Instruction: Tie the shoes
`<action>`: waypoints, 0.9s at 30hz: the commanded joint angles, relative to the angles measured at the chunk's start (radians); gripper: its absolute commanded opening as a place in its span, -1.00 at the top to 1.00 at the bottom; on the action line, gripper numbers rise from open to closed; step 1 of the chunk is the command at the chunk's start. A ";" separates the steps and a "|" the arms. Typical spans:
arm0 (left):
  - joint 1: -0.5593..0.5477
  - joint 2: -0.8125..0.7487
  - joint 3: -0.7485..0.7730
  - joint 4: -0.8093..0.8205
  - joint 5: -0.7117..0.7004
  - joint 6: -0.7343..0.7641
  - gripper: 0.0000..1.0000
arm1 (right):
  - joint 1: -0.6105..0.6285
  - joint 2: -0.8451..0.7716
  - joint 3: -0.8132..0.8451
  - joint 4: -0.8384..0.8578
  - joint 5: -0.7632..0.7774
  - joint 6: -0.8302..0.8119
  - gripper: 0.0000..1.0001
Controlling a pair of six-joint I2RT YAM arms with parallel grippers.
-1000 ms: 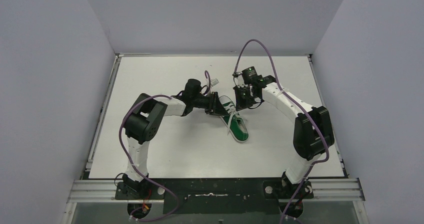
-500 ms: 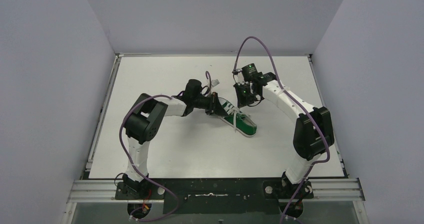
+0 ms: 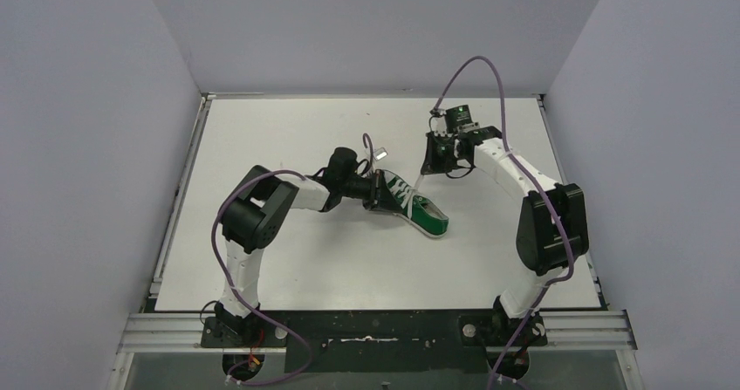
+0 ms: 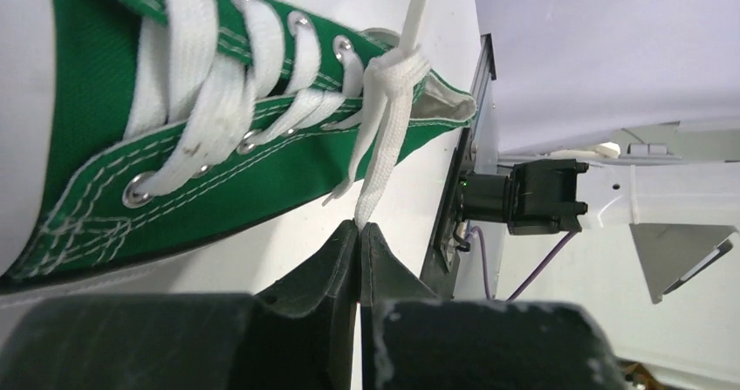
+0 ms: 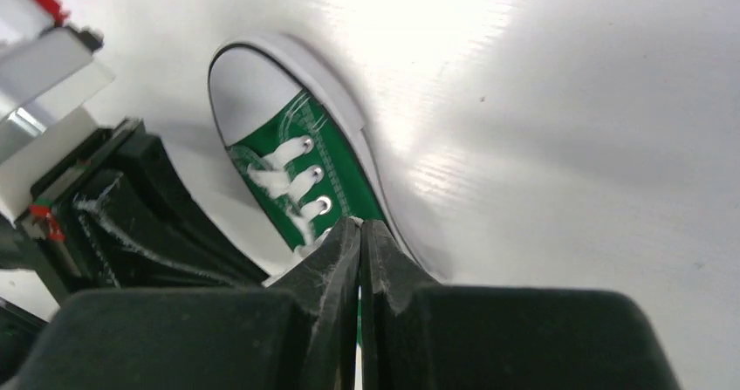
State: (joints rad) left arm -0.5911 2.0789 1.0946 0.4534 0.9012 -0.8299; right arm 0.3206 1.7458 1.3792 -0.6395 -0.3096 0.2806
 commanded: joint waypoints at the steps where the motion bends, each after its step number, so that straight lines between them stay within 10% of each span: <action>1: -0.012 -0.032 -0.059 0.124 -0.041 -0.096 1.00 | -0.070 0.005 -0.070 0.248 -0.128 0.155 1.00; 27: -0.069 -0.073 -0.253 0.053 -0.185 -0.045 1.00 | -0.190 0.083 -0.248 0.587 -0.135 0.458 1.00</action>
State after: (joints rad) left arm -0.6426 2.0426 0.8688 0.5686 0.6975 -0.9264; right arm 0.1688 1.8458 1.1286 -0.2092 -0.5320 0.7055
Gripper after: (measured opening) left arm 0.007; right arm 0.021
